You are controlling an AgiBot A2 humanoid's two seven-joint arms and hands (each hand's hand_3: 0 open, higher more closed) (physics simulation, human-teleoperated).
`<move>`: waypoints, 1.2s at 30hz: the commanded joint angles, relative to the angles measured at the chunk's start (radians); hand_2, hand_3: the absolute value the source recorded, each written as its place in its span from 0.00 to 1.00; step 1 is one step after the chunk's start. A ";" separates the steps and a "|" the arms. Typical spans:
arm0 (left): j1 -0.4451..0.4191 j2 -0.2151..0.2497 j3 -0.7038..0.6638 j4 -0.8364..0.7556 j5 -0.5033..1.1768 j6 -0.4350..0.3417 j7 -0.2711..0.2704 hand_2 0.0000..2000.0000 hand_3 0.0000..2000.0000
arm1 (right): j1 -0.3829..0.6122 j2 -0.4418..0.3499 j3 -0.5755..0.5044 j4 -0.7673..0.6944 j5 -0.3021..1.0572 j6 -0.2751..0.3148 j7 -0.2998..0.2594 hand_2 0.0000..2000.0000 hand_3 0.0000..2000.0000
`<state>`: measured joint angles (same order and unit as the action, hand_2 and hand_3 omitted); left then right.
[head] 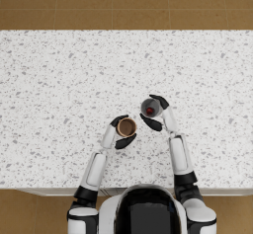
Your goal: Pick up two cups and pour the berry on the right into the cup on the left
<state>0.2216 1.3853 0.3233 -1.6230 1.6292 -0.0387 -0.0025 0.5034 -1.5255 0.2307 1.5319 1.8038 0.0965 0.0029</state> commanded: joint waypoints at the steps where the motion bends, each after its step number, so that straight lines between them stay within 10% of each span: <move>1: 0.018 0.012 0.002 0.020 0.001 -0.001 0.000 1.00 0.64 | 0.030 -0.012 0.019 0.042 0.032 0.000 0.000 1.00 0.64; 29: 0.029 0.062 -0.039 0.087 0.002 -0.005 0.002 1.00 0.64 | 0.033 -0.044 0.109 0.173 0.930 0.008 0.005 1.00 0.64; 30: 0.030 0.064 -0.037 0.084 0.002 -0.004 0.002 1.00 0.64 | 0.222 0.284 0.445 0.176 0.962 0.008 0.005 1.00 0.64; 31: 0.033 0.067 -0.039 0.092 0.002 -0.004 0.002 1.00 0.64 | 0.071 0.034 0.188 0.187 0.993 0.011 0.005 1.00 0.64; 36: 0.034 0.073 -0.049 0.096 0.002 -0.005 0.001 1.00 0.64 | 0.071 0.040 0.202 0.210 1.155 0.011 0.005 1.00 0.64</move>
<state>0.2399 1.4537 0.2827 -1.5221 1.6310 -0.0447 -0.0012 0.5595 -1.4765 0.4352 1.7182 2.9911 0.1076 0.0078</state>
